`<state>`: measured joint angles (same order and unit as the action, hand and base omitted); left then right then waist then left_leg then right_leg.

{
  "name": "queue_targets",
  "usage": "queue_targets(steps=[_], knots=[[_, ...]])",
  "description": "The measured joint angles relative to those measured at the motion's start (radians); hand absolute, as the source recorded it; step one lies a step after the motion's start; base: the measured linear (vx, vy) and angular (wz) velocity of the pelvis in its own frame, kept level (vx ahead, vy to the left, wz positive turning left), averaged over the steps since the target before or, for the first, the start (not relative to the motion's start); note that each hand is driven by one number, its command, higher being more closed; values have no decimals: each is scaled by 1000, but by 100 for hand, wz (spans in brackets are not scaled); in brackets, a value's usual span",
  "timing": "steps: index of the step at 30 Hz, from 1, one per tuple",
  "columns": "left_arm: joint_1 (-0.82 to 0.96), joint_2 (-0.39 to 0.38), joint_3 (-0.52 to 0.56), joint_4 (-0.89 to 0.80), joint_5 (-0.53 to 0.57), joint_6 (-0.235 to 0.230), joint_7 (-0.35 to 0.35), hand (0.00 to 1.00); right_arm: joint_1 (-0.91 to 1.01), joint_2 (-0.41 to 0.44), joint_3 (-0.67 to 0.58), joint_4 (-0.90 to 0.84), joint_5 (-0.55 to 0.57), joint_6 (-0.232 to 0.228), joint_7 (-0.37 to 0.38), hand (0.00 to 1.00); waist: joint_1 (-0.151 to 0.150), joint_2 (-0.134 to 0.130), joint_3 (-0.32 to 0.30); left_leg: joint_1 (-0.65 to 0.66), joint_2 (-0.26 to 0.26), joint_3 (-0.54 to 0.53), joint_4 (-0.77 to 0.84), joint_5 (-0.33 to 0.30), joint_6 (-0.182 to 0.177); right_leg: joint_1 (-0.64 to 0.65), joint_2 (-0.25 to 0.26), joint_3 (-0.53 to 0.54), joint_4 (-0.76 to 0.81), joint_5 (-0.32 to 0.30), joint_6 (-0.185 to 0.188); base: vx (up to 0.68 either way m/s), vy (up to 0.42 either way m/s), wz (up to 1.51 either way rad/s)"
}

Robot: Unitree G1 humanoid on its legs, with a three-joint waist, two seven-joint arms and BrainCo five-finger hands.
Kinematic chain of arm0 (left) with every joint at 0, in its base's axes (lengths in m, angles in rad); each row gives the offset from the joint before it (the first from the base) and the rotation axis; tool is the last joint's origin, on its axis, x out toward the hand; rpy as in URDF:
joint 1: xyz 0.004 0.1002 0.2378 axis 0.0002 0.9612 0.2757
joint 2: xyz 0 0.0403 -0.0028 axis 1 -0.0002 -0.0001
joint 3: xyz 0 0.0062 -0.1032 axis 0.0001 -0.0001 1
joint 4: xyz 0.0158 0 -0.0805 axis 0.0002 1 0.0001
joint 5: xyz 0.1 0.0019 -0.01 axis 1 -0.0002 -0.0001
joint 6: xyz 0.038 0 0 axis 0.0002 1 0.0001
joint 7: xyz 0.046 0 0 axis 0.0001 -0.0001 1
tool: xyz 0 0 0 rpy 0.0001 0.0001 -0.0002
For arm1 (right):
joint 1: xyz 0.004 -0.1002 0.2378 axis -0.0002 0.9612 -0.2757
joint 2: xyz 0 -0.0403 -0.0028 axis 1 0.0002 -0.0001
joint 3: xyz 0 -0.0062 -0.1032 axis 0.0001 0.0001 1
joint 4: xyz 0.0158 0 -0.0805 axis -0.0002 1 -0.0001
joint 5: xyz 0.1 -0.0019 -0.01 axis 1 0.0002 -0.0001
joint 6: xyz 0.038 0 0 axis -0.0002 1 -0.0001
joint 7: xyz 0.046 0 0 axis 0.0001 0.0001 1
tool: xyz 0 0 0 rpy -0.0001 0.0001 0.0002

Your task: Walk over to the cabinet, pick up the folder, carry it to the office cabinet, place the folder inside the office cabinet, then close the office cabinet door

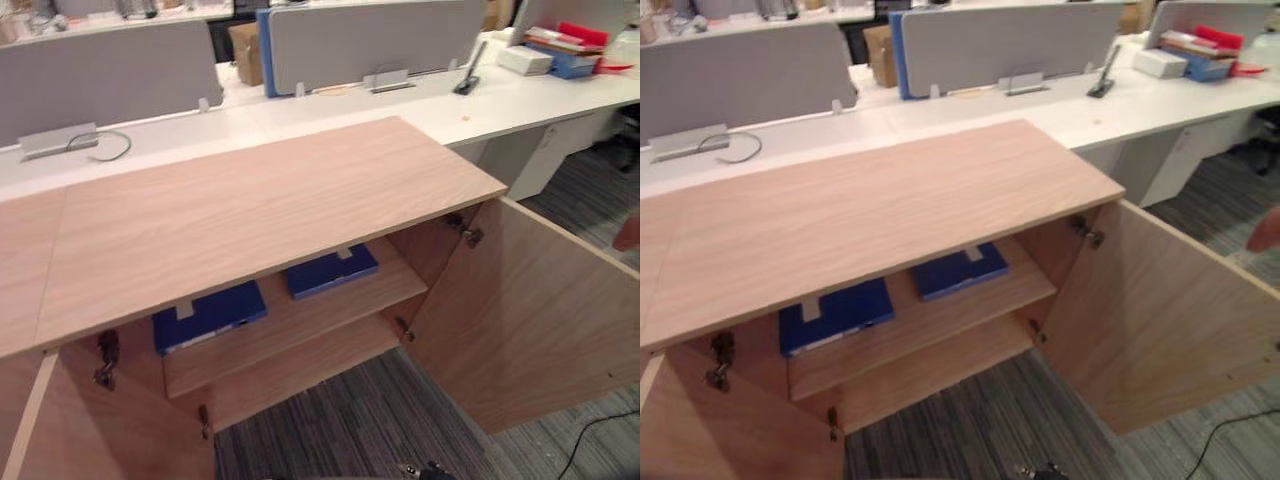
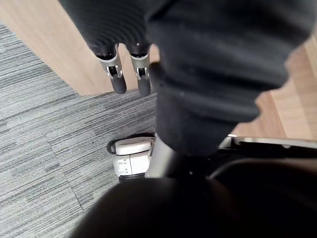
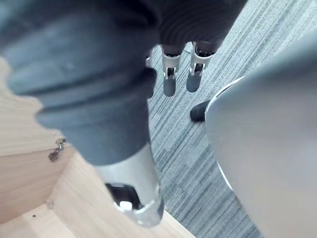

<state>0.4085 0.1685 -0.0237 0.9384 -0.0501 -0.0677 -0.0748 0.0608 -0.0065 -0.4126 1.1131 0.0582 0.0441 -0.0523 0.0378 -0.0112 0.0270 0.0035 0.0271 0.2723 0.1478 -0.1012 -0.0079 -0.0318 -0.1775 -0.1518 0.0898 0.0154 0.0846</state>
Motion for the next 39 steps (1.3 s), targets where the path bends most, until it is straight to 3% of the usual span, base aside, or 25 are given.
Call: queue_targets(steps=[2, 3, 5, 8, 9, 12, 15, 17, 21, 25, 26, 28, 29, 30, 33, 39], knots=[[-33, -7, 11, 49, 16, 10, 6, 0, 6, 0, 1, -32, 0, 0, 0, 0, -4, 16, 8, 3, 34, 54, 0, -4, 4, -36, -3, -110, 81, -13, -48, -27, -14, -81], [-46, -12, 15, 59, 20, 18, 11, 0, 13, -1, 0, -55, 0, 1, 0, 0, -10, 22, 15, 17, 44, 89, -4, -4, 5, -63, -54, -254, 206, -59, -101, -51, -6, -57], [-54, -21, 27, 75, 36, 25, 17, 0, 20, -6, -28, -61, -1, -2, -2, 0, -17, 34, 17, 36, 66, 126, -2, -5, 1, -68, -144, -383, 373, -88, -134, -12, -14, -56], [-64, -27, 57, 104, 40, 32, 34, 0, 22, -21, -77, -38, -30, -3, -10, 0, -15, 23, 15, 59, 87, 176, -2, -1, -34, -17, -250, -476, 431, -67, -123, 35, -116, -57], [-79, -29, 68, 122, 43, 39, 42, 0, 11, -28, -75, -15, -41, 1, -8, 0, -6, 8, 17, 67, 84, 199, -11, 6, -53, -13, -235, -483, 368, -63, -51, 46, -226, -89], [-108, -49, 91, 174, 65, 43, 53, 0, -7, -50, -66, 31, -39, 14, -5, 0, 2, 39, 16, 70, 115, 231, -36, 22, -59, 36, -125, -501, 164, -78, 3, 19, -269, -83], [-108, -53, 107, 183, 78, 49, 70, 0, -2, -62, -66, 40, -40, 15, -5, 0, -12, 35, 19, 107, 141, 224, -38, 23, -61, 74, -82, -495, 127, -76, 4, -43, -130, -22], [-107, -57, 116, 183, 76, 51, 74, 0, -3, -69, -65, 40, -40, 14, -5, 0, -12, 36, 18, 119, 149, 232, -40, 22, -86, 84, -66, -474, 102, -68, 8, -69, -50, -18], [-112, -57, 126, 183, 74, 54, 86, 0, -8, -55, -53, 40, -38, 13, -5, 0, -17, 32, 20, 104, 153, 253, -24, 14, -107, 83, -42, -451, 24, -14, 9, -31, 13, -20], [-122, -59, 141, 183, 50, 61, 98, 0, -8, -49, -20, 40, -30, 10, -4, 0, -17, 29, 24, 54, 209, 249, 162, -68, -93, 76, -26, -401, 23, -8, 8, 9, 2, -37], [-126, -61, 146, 183, 39, 61, 106, 0, -8, -49, -17, 40, -29, 8, -5, 0, -17, 27, 26, 21, 221, 198, 238, -84, -81, 70, -25, -377, 25, -7, 7, 8, 10, -54], [-137, -63, 148, 182, 15, 59, 115, 0, -8, -53, 6, 40, -14, 3, -9, 0, -8, 26, 28, -31, 199, 50, 305, -141, -83, 56, -27, -333, 23, -2, -1, -4, 86, -64], [-147, -65, 159, 181, -3, 53, 118, 0, -10, -59, 13, 42, -2, 2, -9, 0, 13, 25, 31, -40, 131, -82, 258, -175, -87, 31, -32, -291, 25, 3, -4, -68, 233, -100], [-154, -65, 173, 179, -19, 45, 120, 0, -15, -61, 13, 58, 0, -1, -10, 0, 29, 21, 36, -24, 76, -164, 202, -178, -65, 12, -26, -243, 32, 11, 6, -83, 254, -101], [-163, -53, 212, 177, -20, 45, 128, 0, -20, -41, 21, 60, 0, -5, -9, 0, 19, -3, 45, 20, 50, -98, 157, -168, -54, 31, -22, -182, -38, 63, 7, -4, 166, -64], [-159, -64, 258, 185, 25, 46, 121, 0, -28, -28, 5, 60, 0, -6, -7, 0, 9, -5, 51, 88, 17, -97, 91, -138, -14, 37, -31, -145, -51, 84, 10, 80, 59, -26]])
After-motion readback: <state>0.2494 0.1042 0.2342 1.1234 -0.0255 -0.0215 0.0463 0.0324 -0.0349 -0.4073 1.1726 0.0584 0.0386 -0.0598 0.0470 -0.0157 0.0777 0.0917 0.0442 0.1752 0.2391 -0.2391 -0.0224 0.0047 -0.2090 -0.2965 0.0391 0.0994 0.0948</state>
